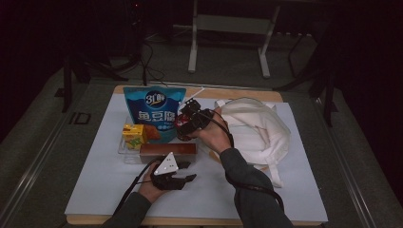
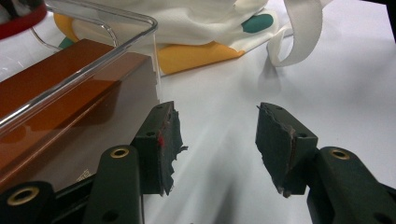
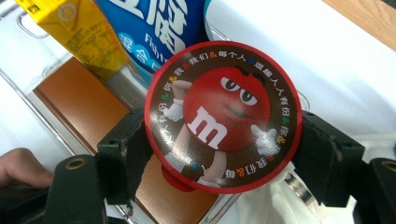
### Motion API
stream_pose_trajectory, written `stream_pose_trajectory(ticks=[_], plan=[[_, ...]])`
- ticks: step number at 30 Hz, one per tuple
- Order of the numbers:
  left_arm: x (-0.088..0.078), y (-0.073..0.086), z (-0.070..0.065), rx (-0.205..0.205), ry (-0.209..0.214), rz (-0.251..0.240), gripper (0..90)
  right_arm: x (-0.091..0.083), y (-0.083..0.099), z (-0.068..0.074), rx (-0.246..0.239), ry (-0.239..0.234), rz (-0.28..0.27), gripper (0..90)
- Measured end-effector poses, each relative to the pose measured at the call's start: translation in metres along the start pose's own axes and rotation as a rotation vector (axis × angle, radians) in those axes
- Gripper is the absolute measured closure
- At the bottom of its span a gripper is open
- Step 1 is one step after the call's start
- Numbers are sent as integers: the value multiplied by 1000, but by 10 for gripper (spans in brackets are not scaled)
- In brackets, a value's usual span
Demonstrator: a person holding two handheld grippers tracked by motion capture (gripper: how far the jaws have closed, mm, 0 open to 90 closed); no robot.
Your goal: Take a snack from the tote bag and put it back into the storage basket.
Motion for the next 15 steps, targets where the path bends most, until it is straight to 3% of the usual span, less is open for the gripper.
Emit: stream_pose_trajectory(ticks=[15], plan=[[0,0,0,0,1,2,478,13,4,-2,12,29,25,257]])
Point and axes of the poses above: each handheld gripper's, and its own axes: x roughly forward along the jaws, y roughly out of its underside, z roughly to its left, the point moved 9 cm from there along x, roughly forward along the jaws, and after that the axes turned 3 degrees about x, right-handed, at the moved point
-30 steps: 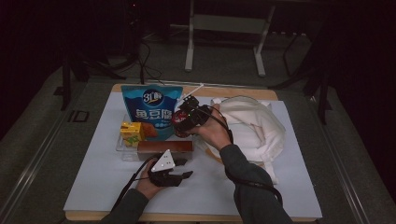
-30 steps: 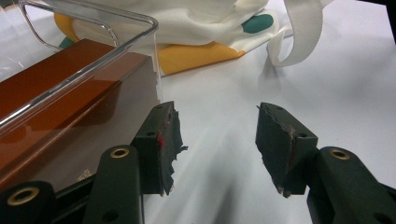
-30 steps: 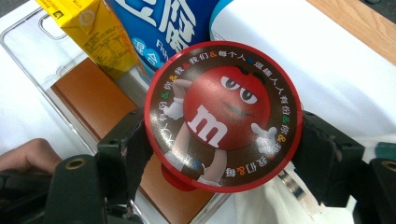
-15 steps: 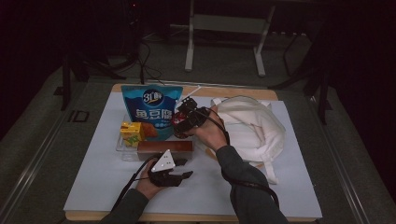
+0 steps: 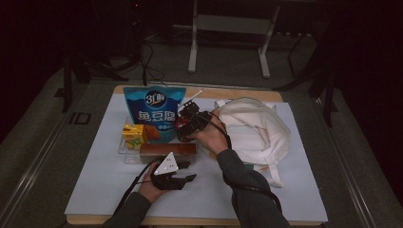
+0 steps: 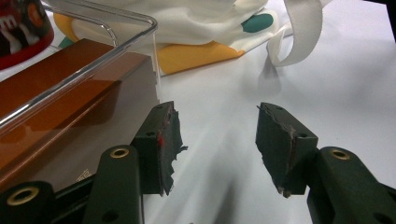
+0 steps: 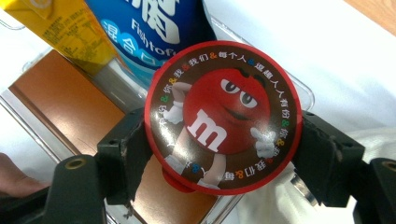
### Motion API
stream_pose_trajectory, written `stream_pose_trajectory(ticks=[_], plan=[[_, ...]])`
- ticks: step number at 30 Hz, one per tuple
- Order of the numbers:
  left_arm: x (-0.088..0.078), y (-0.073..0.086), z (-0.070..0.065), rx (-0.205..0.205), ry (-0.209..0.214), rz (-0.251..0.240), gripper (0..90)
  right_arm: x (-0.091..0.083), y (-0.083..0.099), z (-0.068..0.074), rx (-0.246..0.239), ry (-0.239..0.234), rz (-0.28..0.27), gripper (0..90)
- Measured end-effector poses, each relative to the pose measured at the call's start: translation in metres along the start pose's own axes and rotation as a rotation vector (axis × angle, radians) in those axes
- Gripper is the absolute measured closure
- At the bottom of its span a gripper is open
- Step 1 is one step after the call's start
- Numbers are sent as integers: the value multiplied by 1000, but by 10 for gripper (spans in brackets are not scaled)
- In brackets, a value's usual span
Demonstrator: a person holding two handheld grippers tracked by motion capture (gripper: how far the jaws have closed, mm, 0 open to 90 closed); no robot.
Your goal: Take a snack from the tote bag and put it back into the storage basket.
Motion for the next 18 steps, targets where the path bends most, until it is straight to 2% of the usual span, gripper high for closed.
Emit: stream_pose_trajectory(ticks=[12,18], plan=[[0,0,0,1,0,2,477,8,4,-2,17,19,25,256],[0,0,0,1,0,1,477,12,7,0,22,10,55,257]])
Point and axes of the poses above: each handheld gripper's, and its own axes: x roughly forward along the jaws, y roughly out of its underside, z roughly to its left, the point moved 9 cm from there along x, roughly forward along the jaws, and after that the axes turned 3 degrees about x, right-handed, at the moved point
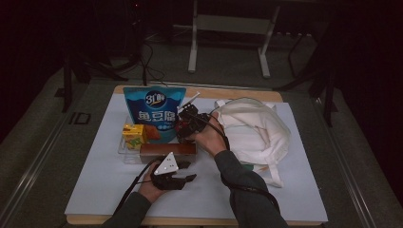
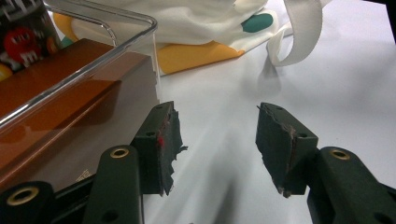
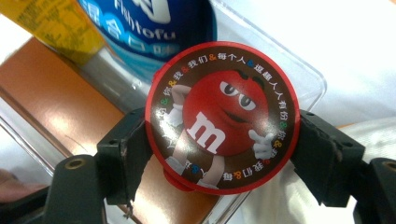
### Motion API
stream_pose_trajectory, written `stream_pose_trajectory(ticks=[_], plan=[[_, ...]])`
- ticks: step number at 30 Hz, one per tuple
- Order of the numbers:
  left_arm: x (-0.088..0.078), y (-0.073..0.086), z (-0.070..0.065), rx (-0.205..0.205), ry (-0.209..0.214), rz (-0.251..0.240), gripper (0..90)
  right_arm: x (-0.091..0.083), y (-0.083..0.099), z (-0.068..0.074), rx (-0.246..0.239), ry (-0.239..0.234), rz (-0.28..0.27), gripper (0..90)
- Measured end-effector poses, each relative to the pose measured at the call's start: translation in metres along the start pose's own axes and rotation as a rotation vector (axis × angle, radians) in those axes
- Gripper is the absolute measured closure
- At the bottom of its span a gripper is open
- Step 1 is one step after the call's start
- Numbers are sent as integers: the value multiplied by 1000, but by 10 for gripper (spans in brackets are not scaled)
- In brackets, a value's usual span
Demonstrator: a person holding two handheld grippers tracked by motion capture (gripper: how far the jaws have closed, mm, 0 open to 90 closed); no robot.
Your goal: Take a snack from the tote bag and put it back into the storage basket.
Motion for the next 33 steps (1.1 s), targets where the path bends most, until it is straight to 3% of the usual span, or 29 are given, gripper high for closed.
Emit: stream_pose_trajectory(ticks=[13,16,33], plan=[[0,0,0,1,0,1,476,6,4,-1,5,12,17,251],[0,0,0,2,0,0,476,2,2,-2,21,2,-4,240],[0,0,0,1,1,3,476,-15,0,-7,0,-11,-30,250]])
Point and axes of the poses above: each handheld gripper's, and its own axes: x roughly forward along the jaws, y roughly out of its underside, z roughly to its left, the point moved 9 cm from there along x, roughly forward along the jaws, and after that the axes turned 3 degrees about x, right-handed, at the moved point
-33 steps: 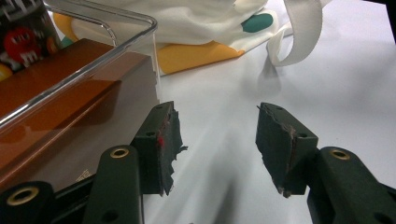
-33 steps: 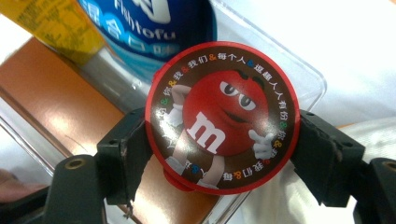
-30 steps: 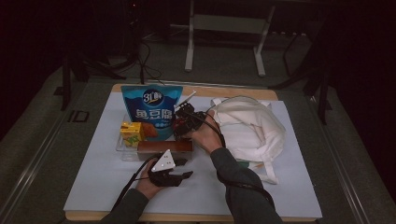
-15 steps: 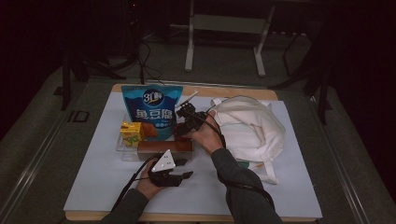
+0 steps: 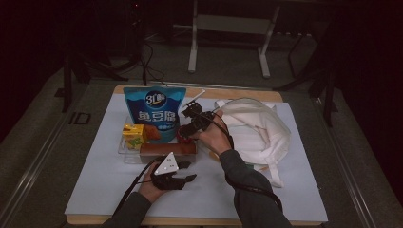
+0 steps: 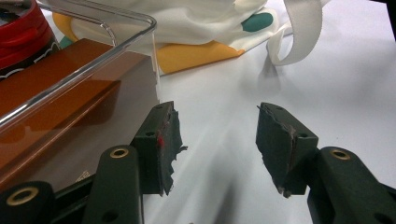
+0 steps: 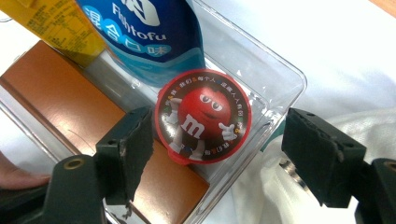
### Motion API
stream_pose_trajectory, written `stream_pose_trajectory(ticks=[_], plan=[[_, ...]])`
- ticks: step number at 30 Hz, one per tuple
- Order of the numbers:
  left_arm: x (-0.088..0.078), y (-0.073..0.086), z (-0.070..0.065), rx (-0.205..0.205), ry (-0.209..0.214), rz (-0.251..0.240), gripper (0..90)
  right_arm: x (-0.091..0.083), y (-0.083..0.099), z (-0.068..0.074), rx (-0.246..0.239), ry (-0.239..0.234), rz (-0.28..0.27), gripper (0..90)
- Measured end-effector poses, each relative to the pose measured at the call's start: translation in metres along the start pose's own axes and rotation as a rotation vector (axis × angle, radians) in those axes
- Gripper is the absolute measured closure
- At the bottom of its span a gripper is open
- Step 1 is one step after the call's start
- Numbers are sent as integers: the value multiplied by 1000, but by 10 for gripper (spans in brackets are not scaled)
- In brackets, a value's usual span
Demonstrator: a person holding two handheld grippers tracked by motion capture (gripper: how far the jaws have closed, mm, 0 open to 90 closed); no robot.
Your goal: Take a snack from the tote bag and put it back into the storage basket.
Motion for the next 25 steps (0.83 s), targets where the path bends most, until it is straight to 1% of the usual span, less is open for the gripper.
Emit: stream_pose_trajectory(ticks=[14,21,23,25], plan=[[0,0,0,0,0,1,476,-21,-6,1,-14,-1,-43,265],[0,0,0,-1,0,1,476,-26,-6,-3,-12,1,-49,266],[0,0,1,-1,0,2,476,-27,-4,-5,-11,4,-47,267],[0,0,1,-1,0,2,476,-28,-3,-7,-13,-3,-40,267]])
Point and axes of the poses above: each handheld gripper's, and its own axes: x roughly forward along the jaws, y roughly out of its underside, z roughly to its left, the point moved 9 cm from there along x, roughly forward along the jaws, and after that the axes turned 3 degrees about x, right-handed, at the moved point
